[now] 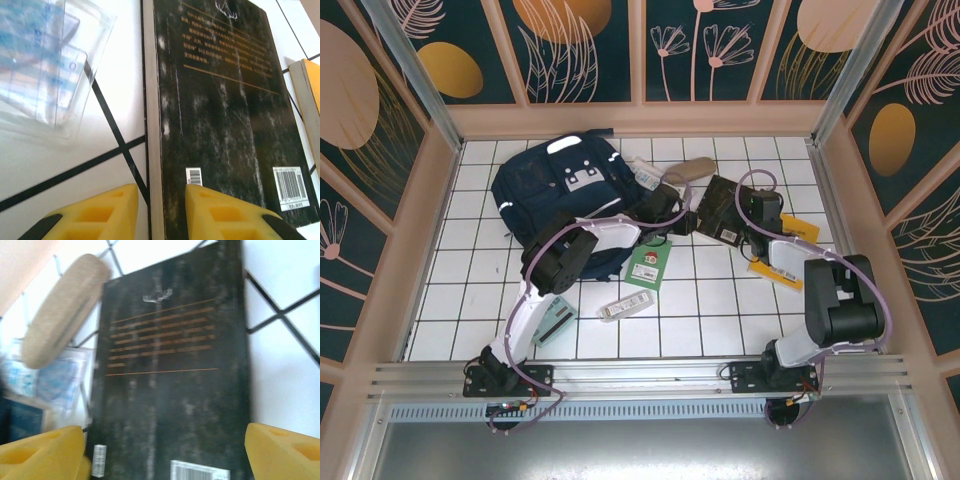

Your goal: Pack books, pencil case, and school supplies into a backpack

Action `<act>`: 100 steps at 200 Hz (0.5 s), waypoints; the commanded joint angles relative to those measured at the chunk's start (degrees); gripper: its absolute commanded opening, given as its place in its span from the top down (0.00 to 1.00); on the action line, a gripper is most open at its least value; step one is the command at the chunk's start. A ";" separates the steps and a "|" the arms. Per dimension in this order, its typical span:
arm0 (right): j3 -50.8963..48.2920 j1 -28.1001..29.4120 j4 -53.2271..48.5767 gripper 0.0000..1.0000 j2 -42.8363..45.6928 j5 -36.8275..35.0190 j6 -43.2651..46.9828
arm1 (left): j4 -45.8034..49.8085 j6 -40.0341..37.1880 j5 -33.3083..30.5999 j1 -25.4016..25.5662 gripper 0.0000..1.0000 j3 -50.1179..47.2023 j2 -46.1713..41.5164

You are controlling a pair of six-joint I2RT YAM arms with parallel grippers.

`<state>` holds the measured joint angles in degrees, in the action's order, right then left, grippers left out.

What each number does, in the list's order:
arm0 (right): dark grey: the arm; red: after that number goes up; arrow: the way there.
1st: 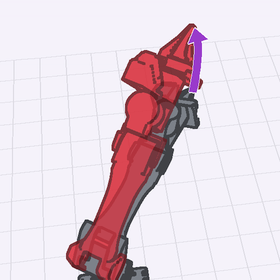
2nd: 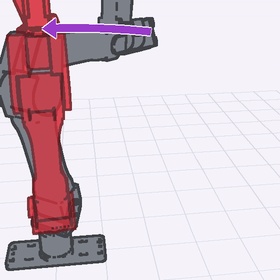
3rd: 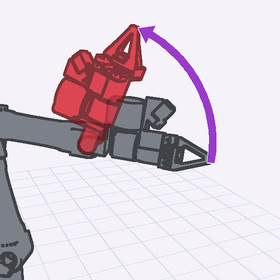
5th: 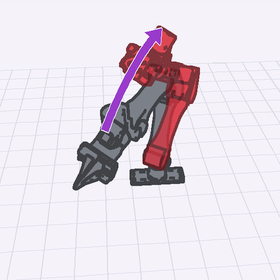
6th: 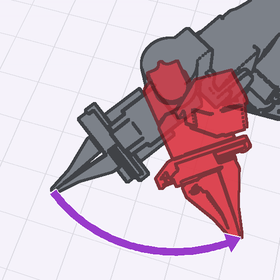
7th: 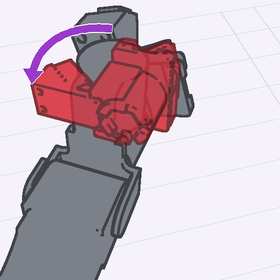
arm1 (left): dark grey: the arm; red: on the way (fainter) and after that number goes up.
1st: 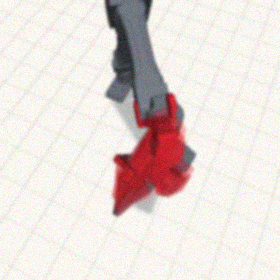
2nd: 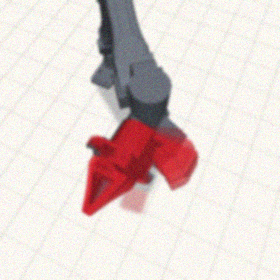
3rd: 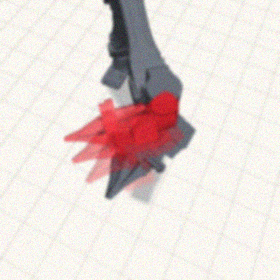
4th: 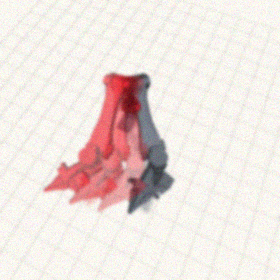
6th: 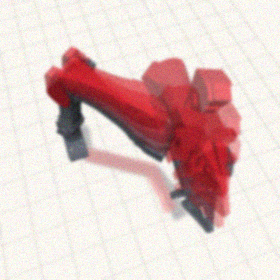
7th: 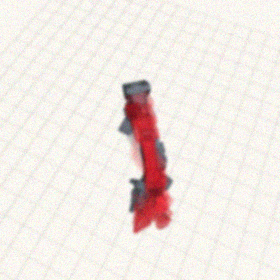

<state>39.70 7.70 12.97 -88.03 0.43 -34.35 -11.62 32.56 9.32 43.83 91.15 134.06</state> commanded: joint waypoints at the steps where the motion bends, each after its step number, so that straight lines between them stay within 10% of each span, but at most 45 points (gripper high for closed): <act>1: 1.65 -0.20 -3.68 0.16 -2.13 -5.44 2.71 | 2.35 -2.98 -4.11 0.09 0.68 4.44 0.31; 100: 3.04 -1.16 0.86 0.15 -9.08 1.86 2.44 | 6.79 -3.43 -0.59 0.03 0.73 14.93 9.64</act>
<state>41.74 6.83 12.43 -94.02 -2.07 -31.94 -7.03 28.95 6.85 43.83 106.19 141.80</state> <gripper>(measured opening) 0.849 0.290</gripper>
